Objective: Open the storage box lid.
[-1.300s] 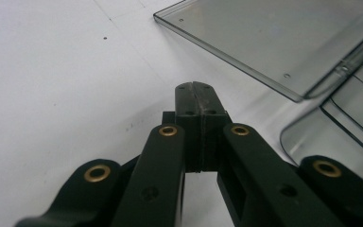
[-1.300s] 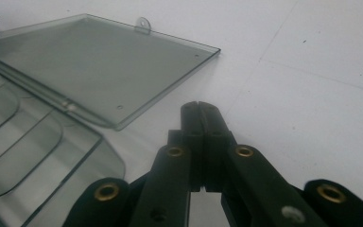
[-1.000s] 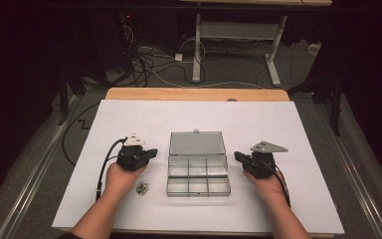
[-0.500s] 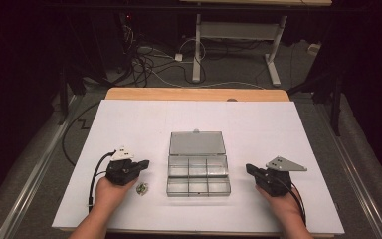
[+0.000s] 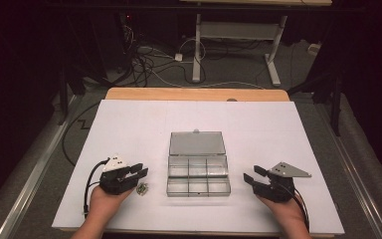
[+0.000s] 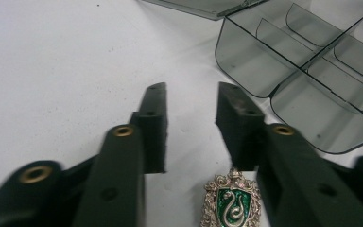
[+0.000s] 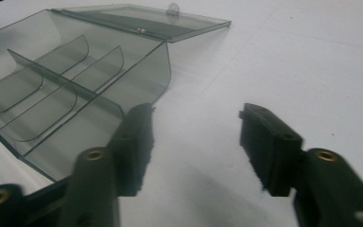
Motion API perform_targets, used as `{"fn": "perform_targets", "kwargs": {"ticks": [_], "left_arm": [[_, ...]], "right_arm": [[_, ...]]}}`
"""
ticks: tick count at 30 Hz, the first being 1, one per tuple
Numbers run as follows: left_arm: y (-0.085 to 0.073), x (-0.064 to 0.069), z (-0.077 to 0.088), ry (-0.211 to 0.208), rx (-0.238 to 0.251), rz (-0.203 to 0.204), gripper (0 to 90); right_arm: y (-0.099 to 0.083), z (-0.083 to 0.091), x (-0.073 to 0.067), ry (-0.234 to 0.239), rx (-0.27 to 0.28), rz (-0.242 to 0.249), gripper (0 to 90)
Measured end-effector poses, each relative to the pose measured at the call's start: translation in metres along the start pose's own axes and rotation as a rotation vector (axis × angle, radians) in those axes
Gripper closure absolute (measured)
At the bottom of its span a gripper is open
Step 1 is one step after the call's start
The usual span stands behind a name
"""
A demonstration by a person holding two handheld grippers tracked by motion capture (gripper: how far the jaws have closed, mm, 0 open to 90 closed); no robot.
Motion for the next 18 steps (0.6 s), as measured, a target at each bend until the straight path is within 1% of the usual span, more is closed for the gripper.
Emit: {"fn": "perform_targets", "kwargs": {"ticks": [3,4,5,6,8,9,12,14,16,18], "left_arm": [[-0.0007,0.0002,-0.0025,0.010,-0.016,-0.006,48.9],[-0.0010,0.0010,-0.0029,0.028,-0.015,-0.010,44.1],[-0.0014,0.0025,-0.0033,0.056,-0.011,-0.017,36.9],[-0.0018,0.0032,-0.0032,0.065,-0.013,-0.028,31.3],[-0.0015,0.0036,-0.0031,0.050,-0.009,-0.026,30.2],[-0.0011,0.0036,-0.0034,0.048,-0.011,-0.022,27.3],[0.0000,0.0026,-0.0055,0.032,-0.022,-0.007,17.3],[0.0008,0.0019,-0.0071,0.019,-0.029,0.001,9.8],[0.0018,0.0012,-0.0090,-0.002,-0.044,0.009,0.0],[0.0022,0.0026,-0.0090,0.004,-0.039,-0.002,0.0]], "right_arm": [[0.0001,-0.0030,0.0003,0.000,-0.003,0.003,30.7],[0.0005,-0.0033,0.0001,-0.004,0.000,-0.002,27.5],[0.0009,-0.0035,0.0006,-0.008,0.006,0.003,24.0],[0.0013,-0.0034,0.0004,-0.015,0.011,-0.001,20.6],[0.0019,-0.0034,0.0004,-0.022,0.017,-0.005,15.0],[0.0021,-0.0034,0.0009,-0.026,0.021,-0.005,13.1],[0.0033,-0.0031,0.0010,-0.038,0.033,-0.014,1.1],[0.0041,-0.0025,0.0013,-0.048,0.039,-0.013,0.2],[0.0046,-0.0013,0.0009,-0.052,0.044,-0.019,0.2],[0.0048,-0.0008,0.0011,-0.056,0.046,-0.010,0.2]]}}
Point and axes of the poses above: each handheld gripper's, and its own axes: z roughly backward along the jaws, y roughly out of its top, x roughly to its right, the point moved 1 cm from there along -z, roughly forward along the jaws, and after that the axes turned 4 degrees about z, right-handed, at the moved point
